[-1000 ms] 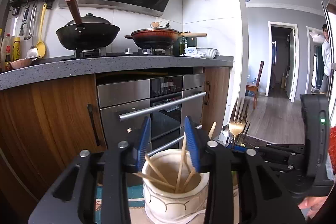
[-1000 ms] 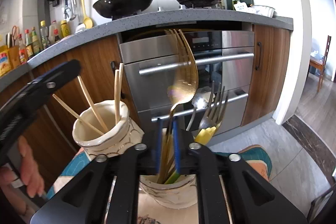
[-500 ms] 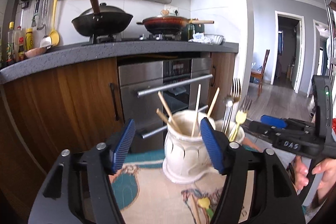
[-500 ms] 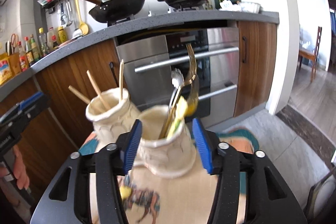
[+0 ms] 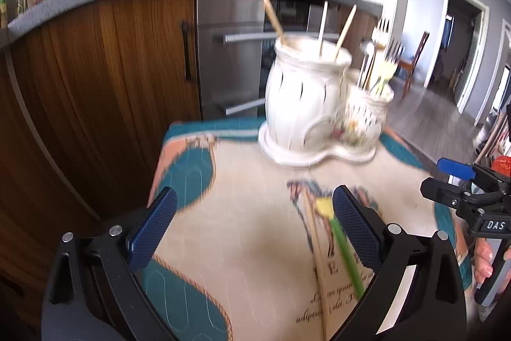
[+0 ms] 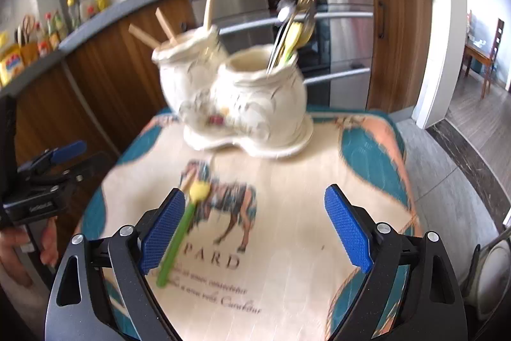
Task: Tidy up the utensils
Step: 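Move both open grippers back down to the last utensils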
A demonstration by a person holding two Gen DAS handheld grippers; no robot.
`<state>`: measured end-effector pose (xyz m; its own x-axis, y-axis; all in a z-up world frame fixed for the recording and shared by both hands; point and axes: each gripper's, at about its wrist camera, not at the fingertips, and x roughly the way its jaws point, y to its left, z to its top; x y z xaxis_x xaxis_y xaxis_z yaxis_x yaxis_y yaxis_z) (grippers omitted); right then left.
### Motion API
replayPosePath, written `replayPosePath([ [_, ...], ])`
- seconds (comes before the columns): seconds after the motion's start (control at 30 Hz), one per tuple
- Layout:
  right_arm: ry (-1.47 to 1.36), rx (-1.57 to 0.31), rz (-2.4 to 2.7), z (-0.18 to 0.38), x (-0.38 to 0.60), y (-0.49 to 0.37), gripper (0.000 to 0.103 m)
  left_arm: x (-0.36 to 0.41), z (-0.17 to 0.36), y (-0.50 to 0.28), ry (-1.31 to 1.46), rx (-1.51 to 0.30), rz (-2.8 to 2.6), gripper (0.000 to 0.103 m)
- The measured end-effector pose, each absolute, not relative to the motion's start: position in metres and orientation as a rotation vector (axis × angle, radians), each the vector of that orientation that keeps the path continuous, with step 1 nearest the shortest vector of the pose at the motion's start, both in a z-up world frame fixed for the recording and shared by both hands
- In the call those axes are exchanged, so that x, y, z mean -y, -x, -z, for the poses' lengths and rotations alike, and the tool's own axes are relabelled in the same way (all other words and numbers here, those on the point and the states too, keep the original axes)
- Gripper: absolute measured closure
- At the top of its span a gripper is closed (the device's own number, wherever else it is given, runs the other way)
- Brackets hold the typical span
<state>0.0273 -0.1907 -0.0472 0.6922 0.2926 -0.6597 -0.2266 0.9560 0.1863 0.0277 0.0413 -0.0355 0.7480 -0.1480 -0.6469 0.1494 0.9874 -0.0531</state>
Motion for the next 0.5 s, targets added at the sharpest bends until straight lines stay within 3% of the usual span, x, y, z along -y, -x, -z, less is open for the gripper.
replayPosePath([
  [0.17, -0.037, -0.778, -0.312, 0.061, 0.178, -0.017, 0.013, -0.03, 0.064, -0.03, -0.056, -0.835, 0.189, 0.007],
  [0.5, -0.028, -0.863, -0.37, 0.082, 0.162, -0.024, 0.013, -0.03, 0.081, -0.032, -0.076, -0.882, 0.19, 0.007],
])
